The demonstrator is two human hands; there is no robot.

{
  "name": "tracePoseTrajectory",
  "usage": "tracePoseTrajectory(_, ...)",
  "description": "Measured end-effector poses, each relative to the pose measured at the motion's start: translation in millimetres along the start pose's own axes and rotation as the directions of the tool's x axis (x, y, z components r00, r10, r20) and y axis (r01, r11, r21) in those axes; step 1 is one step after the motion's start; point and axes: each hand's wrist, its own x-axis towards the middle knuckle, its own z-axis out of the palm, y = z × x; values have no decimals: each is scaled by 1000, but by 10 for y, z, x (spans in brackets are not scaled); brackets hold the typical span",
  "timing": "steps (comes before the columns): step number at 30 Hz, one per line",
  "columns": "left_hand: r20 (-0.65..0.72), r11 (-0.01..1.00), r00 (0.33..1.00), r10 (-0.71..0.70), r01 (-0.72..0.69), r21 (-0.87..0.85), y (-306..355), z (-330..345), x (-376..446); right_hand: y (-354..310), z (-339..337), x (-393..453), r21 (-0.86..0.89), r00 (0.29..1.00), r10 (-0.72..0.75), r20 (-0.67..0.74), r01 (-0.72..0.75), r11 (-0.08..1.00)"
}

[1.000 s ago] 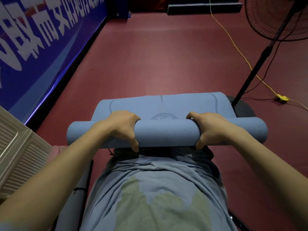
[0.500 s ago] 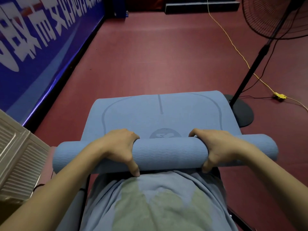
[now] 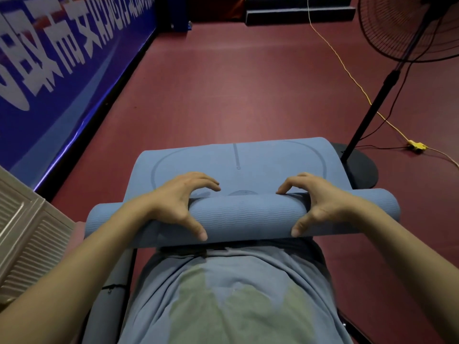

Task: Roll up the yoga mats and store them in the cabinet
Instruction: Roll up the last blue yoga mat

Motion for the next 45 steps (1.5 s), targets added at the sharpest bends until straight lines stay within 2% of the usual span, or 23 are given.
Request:
tracePoseTrajectory(7,-176,998,984,-13,1,-67,-234,-96,31,12,-121,187,-180,1000,3,28,2,984)
tracePoseTrajectory(12,-336,999,941,-44,37,-28,-166,-116,77,-39,-79,257,-164,993,14,-118,-34,986)
tracePoseTrajectory(16,-248,982,961,-120,152,115,-53,-199,96,-19,-64,283,-180,996,58,-71,-70,981)
tracePoseTrajectory(20,-85,902,982,-170,189,389,86,-153,70,-92,-90,291,-247,997,63,-38,-71,966)
tracePoseTrajectory(23,-83,851,984,-160,180,493,108,-103,144,-207,-158,292,-264,994,113,0,-109,958)
tracePoseTrajectory(25,-92,828,983,-156,181,531,91,-95,211,-279,-191,327,-336,984,178,29,-158,928)
tracePoseTrajectory(30,-78,871,982,-172,188,454,-27,-1,285,-294,-180,443,-378,978,206,43,-175,909)
tracePoseTrajectory(34,-90,834,977,-193,212,509,23,4,345,-267,-104,470,-469,988,157,2,-137,872)
tracePoseTrajectory(45,-135,838,969,-207,246,487,-6,-10,376,-210,-96,523,-444,991,126,-36,-129,887)
